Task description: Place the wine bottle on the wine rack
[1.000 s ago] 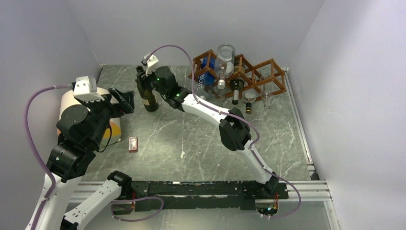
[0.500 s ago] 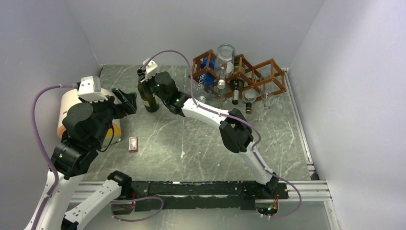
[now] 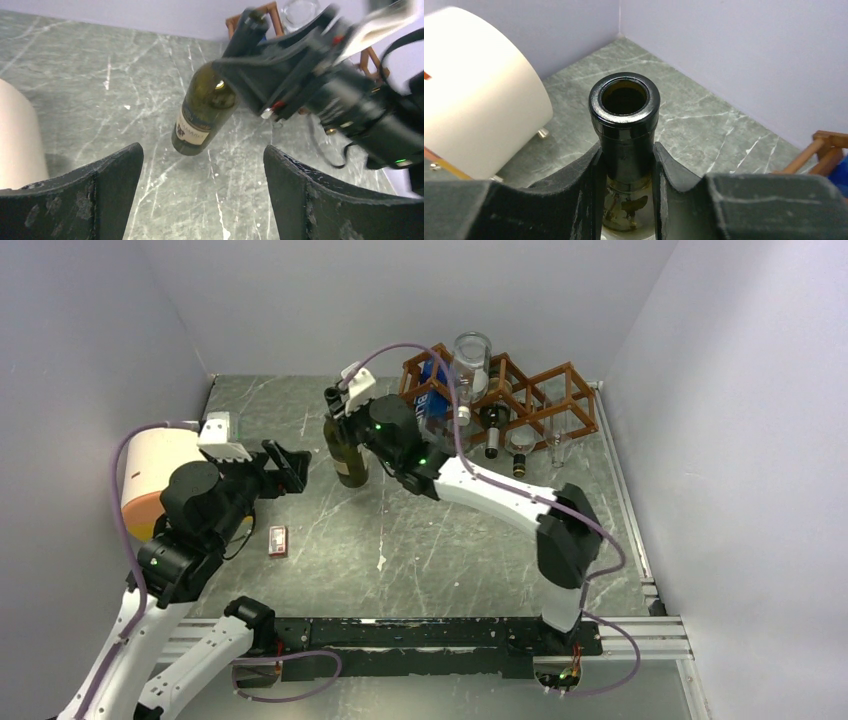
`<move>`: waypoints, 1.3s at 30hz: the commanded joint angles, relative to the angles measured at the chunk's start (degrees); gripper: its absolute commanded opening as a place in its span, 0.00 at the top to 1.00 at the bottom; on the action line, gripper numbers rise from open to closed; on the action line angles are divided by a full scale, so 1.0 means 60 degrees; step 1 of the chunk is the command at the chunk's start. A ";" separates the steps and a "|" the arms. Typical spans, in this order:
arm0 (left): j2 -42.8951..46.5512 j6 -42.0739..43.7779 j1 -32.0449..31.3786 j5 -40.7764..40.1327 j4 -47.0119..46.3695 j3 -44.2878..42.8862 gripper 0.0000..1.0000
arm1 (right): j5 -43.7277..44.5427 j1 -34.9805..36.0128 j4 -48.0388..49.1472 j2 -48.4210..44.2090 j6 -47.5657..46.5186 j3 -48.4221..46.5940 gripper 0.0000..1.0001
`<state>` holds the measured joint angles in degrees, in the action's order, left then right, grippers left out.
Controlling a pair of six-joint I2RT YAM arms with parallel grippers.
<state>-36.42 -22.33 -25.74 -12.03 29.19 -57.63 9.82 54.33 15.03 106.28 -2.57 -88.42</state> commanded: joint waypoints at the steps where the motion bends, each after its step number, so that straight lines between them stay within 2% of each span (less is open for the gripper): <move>1: 0.0028 -0.0213 -0.0044 0.1619 -0.0877 0.0534 0.06 | -0.0050 -0.0037 0.0488 -0.1737 0.0319 0.0331 1.00; 4: 0.0153 -0.0300 -0.0045 0.2492 -0.1729 0.1299 0.06 | 0.0091 -0.0034 -0.0008 -0.2521 0.0490 0.0714 1.00; 8: 0.0269 -0.0031 -0.0045 0.3929 -0.3476 0.2699 0.11 | -0.0039 -0.0045 -0.0690 -0.3433 0.0875 0.0948 1.00; 12: 0.0026 0.0578 -0.0043 0.5134 -0.4881 0.3746 0.12 | -0.0273 -0.0037 -0.1085 -0.4220 0.1198 0.1145 1.00; 20: -0.0368 -0.0034 -0.0039 0.6564 -0.7614 0.4989 0.14 | -0.2099 -0.0042 -0.2210 -0.5236 0.1925 0.1035 1.00; 29: -0.0607 0.0118 -0.0047 0.8273 -0.8591 0.5217 0.15 | -0.3612 -0.0045 -0.2877 -0.5503 0.1666 0.0775 1.00; 37: -0.1356 0.0099 -0.0045 1.0559 -1.0902 0.5692 0.13 | -0.4971 -0.0044 -0.3426 -0.5674 0.1380 0.0508 1.00; 39: -0.1766 -0.0205 -0.0061 1.1090 -1.1944 0.5828 0.12 | -0.5203 -0.0033 -0.3270 -0.5836 0.1425 0.0669 1.00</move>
<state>-44.23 -21.85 -25.78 44.58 -27.90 -23.53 -15.22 53.93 -10.68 75.29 5.28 -82.41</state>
